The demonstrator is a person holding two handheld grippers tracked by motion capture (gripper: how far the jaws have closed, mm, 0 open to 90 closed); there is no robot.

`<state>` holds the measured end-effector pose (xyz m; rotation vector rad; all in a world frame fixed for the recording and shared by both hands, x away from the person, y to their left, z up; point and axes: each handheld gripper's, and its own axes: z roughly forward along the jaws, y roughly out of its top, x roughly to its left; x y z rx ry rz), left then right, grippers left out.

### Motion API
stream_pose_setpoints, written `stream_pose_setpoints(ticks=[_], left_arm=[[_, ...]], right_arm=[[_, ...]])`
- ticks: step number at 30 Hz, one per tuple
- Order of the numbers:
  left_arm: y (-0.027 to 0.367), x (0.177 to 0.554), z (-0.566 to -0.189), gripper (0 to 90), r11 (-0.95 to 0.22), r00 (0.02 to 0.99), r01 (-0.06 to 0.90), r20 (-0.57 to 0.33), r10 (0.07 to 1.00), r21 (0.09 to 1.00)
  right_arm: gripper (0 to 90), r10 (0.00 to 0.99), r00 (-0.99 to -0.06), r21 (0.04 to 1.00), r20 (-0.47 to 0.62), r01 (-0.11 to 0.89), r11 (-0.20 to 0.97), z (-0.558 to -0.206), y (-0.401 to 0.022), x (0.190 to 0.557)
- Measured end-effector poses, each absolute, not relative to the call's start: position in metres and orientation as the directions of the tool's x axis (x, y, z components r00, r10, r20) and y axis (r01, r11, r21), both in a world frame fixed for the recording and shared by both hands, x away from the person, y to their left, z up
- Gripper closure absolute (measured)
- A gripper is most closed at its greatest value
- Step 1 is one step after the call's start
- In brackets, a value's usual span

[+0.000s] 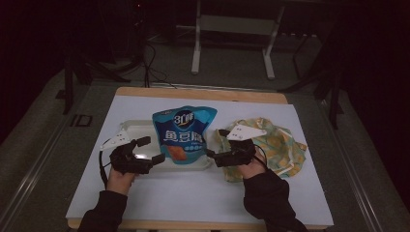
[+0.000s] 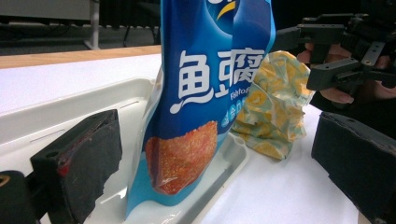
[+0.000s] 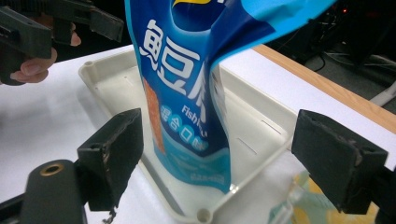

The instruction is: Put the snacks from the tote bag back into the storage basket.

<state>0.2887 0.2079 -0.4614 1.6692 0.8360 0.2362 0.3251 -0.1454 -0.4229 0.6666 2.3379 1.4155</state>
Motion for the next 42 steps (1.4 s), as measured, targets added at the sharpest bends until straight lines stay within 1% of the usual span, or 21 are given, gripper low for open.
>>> stream_pose_setpoints(ticks=[8,15,21,25,30,35,36,42], left_arm=[[0.212,0.274,-0.469,2.6,-0.063,0.715,0.399,-0.268,0.646,0.915],[0.204,0.261,-0.468,2.6,-0.07,0.742,0.385,-0.264,0.617,0.92],[0.193,0.254,-0.468,2.6,-0.094,0.769,0.365,-0.243,0.592,0.926],[0.186,0.251,-0.469,2.6,-0.097,0.788,0.345,-0.232,0.57,0.933],[0.172,0.248,-0.471,2.6,-0.153,0.818,0.316,-0.187,0.544,0.937],[0.161,0.248,-0.475,2.6,-0.189,0.835,0.318,-0.18,0.52,0.929],[0.157,0.249,-0.478,2.5,-0.188,0.84,0.326,-0.193,0.507,0.926],[0.148,0.251,-0.482,2.6,-0.218,0.85,0.332,-0.191,0.491,0.918]], right_arm=[[16.6,0.555,-0.831,0.889,-0.044,0.221,0.401,-0.423,-0.17,0.314],[16.6,0.572,-0.819,0.895,-0.042,0.224,0.386,-0.426,-0.198,0.302],[16.6,0.591,-0.804,0.894,-0.066,0.216,0.393,-0.431,-0.217,0.291],[16.6,0.606,-0.793,0.896,-0.056,0.228,0.381,-0.436,-0.232,0.285],[16.6,0.615,-0.787,0.901,-0.051,0.229,0.369,-0.442,-0.247,0.277],[16.6,0.624,-0.779,0.9,-0.062,0.226,0.372,-0.446,-0.261,0.266],[16.6,0.624,-0.779,0.9,-0.06,0.228,0.372,-0.447,-0.265,0.263],[16.6,0.634,-0.771,0.898,-0.059,0.237,0.372,-0.453,-0.277,0.256]])
